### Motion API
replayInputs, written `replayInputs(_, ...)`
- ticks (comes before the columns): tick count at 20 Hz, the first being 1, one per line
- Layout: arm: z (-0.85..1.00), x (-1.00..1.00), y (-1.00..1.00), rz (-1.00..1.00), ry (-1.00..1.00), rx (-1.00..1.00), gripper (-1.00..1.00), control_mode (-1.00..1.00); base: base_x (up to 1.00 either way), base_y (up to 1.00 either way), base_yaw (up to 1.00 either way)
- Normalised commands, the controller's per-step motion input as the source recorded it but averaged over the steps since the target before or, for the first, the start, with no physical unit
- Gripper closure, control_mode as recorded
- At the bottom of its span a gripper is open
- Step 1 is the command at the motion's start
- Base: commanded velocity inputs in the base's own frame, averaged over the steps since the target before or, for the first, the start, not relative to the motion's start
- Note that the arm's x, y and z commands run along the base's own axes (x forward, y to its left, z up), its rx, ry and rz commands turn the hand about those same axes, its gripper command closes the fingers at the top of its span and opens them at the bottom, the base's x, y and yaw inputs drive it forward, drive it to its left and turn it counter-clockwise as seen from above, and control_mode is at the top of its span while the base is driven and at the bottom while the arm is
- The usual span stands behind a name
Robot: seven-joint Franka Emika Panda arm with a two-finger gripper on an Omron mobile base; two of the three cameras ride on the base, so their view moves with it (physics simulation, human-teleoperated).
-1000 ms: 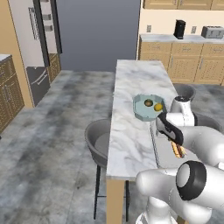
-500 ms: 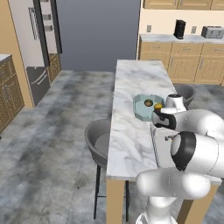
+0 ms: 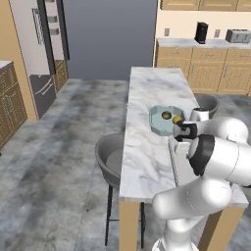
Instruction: Place the cold items (lemon and squash) from the fridge in one tupperware on the dining counter. Place the warm items (hot dog and kebab skewer) in the stove area in another tupperware.
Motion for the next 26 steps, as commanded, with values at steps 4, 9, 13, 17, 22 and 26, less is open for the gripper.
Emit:
replayInputs(4,-0.24,0.07,0.02,-0.03,0.00,0.00,1.00,-1.00,0.00,0.00,0.00)
replayInputs(9,-0.19,0.02,0.05,-0.06,0.00,0.00,1.00,-1.00,0.00,0.00,0.00)
replayInputs(13,-0.09,0.00,0.10,-0.13,0.00,0.00,1.00,-1.00,0.00,0.00,0.00)
replayInputs(17,-0.10,0.00,0.11,-0.16,0.00,0.00,-1.00,-1.00,0.00,0.00,0.00)
replayInputs(22,-0.05,-0.03,0.00,-0.14,0.00,0.00,-1.00,-1.00,0.00,0.00,0.00)
replayInputs(26,0.20,-0.26,-0.12,-0.10,-0.01,0.02,-1.00,-1.00,0.00,0.00,0.00)
